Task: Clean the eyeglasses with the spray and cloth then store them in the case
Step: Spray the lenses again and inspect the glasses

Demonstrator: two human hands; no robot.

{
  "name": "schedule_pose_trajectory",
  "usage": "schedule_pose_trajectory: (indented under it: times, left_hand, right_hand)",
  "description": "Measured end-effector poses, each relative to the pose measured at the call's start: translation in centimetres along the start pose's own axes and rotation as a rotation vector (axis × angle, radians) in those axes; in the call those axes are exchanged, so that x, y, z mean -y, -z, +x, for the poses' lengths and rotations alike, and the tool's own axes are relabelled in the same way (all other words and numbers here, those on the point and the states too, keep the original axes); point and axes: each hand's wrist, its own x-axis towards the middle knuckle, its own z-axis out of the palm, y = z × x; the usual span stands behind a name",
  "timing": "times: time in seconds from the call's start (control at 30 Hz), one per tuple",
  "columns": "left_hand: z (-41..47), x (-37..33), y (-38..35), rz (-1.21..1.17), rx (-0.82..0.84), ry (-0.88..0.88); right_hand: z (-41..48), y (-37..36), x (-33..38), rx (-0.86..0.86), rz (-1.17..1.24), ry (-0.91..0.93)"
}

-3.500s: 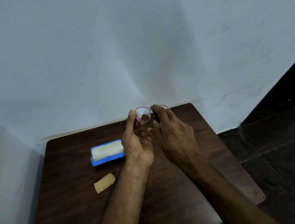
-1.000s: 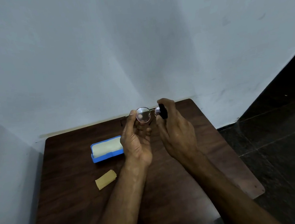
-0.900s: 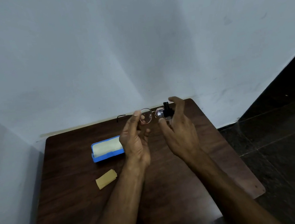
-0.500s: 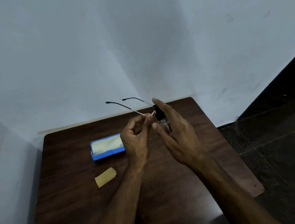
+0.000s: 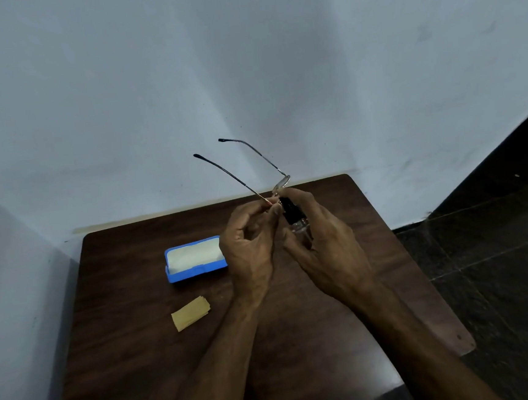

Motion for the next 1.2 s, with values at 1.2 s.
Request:
schedule_pose_trajectory:
  times: [1.2]
  left_hand:
    - [-1.4,0.1,-1.4,-0.034,0.024,0.016]
  right_hand:
    - [2.3,0.9,-0.1,-0.08,-0.112,0.01]
